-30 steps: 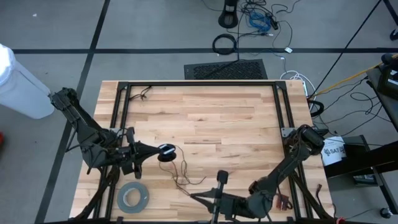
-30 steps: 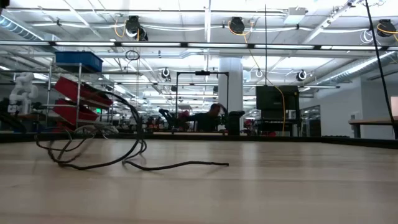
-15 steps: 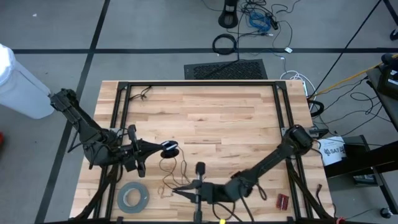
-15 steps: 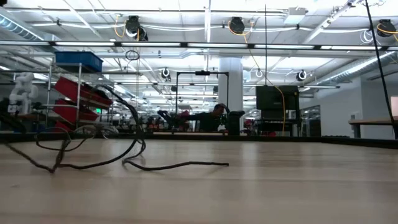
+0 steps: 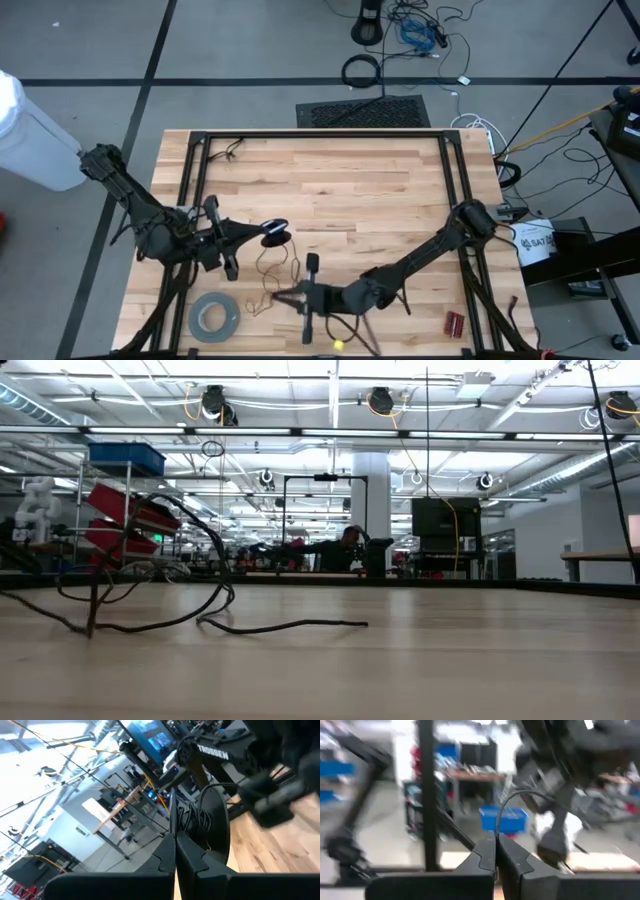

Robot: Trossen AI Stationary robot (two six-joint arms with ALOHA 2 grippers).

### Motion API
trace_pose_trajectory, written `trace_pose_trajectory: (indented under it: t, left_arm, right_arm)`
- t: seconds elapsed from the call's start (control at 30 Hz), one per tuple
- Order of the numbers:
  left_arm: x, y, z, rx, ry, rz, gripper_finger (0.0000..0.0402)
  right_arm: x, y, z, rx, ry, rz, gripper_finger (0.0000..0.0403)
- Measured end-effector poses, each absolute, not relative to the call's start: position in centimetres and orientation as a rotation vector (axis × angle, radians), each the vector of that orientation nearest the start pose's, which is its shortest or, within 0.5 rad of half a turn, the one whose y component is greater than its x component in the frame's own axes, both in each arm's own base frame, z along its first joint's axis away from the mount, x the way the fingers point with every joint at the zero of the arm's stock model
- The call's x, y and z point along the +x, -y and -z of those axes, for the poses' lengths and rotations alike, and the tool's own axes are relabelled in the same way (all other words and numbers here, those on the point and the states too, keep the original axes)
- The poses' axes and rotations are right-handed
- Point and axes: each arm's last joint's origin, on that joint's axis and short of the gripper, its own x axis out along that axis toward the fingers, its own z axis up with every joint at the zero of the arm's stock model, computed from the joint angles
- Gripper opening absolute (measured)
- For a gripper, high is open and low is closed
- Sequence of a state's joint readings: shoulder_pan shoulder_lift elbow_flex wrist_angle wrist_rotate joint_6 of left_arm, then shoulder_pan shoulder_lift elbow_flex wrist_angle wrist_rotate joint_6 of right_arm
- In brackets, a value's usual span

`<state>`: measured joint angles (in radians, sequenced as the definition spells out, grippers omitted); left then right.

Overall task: Coil cords
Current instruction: Uncoil the black wire from the spool

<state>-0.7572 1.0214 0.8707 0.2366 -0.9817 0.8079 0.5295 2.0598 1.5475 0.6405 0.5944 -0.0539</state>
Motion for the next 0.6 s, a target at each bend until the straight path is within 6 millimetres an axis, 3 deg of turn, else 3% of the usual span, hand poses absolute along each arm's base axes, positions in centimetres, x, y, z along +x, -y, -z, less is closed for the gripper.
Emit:
trace_pose_trajectory:
  t: [0.17, 0.3, 0.4, 0.6]
  left_arm:
    - [17.2, 13.4, -36.4, 0.726, 0.005, -0.235, 0.0000]
    - [17.0, 13.5, -36.6, 0.736, 0.019, -0.234, 0.0000]
    - [17.0, 13.4, -36.6, 0.741, 0.001, -0.260, 0.0000]
    - [17.0, 13.3, -36.5, 0.762, -0.031, -0.305, 0.0000]
  right_arm:
    - [42.7, -21.3, -26.3, -0.010, -0.049, 0.197, 0.0001]
    - [42.9, -20.6, -26.0, -0.028, -0.088, 0.217, 0.0018]
    - [41.9, -21.1, -27.1, -0.052, -0.110, 0.204, 0.0040]
    - [38.0, -22.4, -30.0, -0.059, -0.198, 0.256, 0.0083]
